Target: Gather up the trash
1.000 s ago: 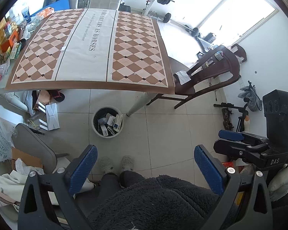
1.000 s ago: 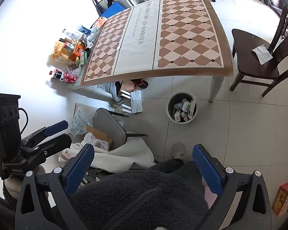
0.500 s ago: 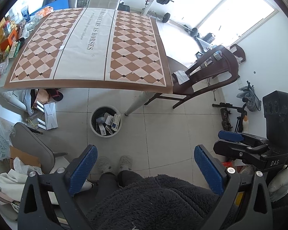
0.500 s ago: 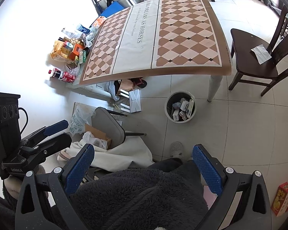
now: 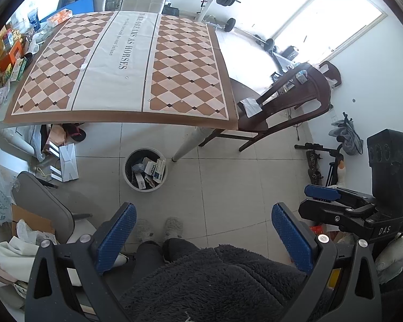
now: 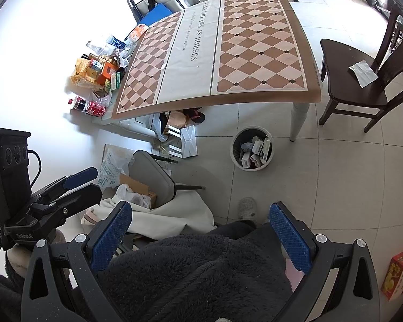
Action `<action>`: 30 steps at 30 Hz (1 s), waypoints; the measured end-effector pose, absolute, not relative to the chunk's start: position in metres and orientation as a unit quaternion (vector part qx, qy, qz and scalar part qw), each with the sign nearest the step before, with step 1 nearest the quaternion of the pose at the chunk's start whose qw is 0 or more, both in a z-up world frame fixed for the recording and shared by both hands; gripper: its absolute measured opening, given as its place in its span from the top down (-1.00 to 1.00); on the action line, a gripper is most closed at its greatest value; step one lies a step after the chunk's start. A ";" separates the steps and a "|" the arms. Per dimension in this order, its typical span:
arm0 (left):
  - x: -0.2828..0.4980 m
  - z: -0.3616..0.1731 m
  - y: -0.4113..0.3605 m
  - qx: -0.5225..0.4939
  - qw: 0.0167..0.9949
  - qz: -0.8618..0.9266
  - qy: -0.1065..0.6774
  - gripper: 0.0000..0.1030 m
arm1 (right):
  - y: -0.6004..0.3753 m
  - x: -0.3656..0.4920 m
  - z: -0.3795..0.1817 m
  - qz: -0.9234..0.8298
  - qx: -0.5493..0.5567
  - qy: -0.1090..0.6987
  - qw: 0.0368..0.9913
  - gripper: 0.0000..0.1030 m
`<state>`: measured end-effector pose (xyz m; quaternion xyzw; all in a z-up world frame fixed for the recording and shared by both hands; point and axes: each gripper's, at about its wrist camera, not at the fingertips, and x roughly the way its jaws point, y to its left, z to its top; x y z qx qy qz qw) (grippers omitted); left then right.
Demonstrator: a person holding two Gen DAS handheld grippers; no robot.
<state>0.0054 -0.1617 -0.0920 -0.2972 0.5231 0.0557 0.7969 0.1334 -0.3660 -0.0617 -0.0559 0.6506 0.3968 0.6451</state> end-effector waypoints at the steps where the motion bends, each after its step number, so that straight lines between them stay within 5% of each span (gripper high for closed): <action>1: 0.006 -0.091 -0.163 -0.298 0.797 0.055 0.523 -1.00 | -0.366 0.134 -0.062 0.398 -0.057 0.651 0.645 -1.00; 30: 0.005 -0.089 -0.169 -0.298 0.797 0.053 0.523 -1.00 | -0.367 0.135 -0.063 0.399 -0.058 0.650 0.644 -1.00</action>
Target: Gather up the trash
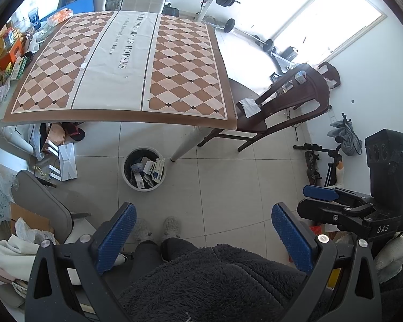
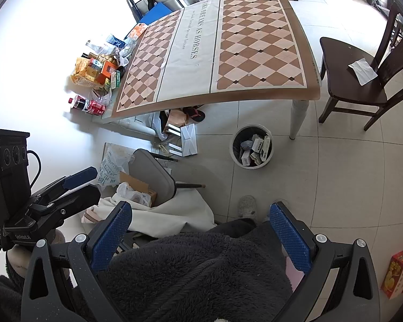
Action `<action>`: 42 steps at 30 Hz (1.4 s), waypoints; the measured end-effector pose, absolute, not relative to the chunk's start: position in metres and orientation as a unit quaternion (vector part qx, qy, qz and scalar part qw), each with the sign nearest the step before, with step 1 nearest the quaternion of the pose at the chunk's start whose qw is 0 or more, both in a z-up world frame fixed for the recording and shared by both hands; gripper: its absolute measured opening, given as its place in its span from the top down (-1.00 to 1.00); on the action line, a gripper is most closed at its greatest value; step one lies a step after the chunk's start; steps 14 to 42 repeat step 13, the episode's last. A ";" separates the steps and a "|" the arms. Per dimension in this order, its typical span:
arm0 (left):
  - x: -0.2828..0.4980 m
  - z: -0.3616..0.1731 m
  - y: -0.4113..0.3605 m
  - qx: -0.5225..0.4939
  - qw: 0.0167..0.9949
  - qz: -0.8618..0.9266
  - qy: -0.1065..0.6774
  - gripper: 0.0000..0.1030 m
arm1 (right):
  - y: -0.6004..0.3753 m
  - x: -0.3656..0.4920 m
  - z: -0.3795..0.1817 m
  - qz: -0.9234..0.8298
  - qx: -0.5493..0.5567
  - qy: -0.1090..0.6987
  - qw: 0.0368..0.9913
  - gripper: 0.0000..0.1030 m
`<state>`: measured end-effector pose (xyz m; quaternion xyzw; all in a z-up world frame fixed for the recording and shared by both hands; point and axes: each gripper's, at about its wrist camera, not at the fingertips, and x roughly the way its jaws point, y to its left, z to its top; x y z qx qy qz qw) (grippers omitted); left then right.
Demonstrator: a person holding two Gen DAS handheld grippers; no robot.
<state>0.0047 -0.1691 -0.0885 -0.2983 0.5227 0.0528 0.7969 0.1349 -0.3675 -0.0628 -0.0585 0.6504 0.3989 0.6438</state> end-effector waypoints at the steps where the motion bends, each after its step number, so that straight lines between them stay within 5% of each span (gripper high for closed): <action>1: 0.004 -0.089 -0.168 -0.298 0.797 0.051 0.523 -1.00 | -0.367 0.135 -0.063 0.399 -0.058 0.650 0.644 -1.00; 42: 0.005 -0.087 -0.165 -0.300 0.798 0.053 0.520 -1.00 | -0.367 0.136 -0.064 0.399 -0.057 0.652 0.643 -1.00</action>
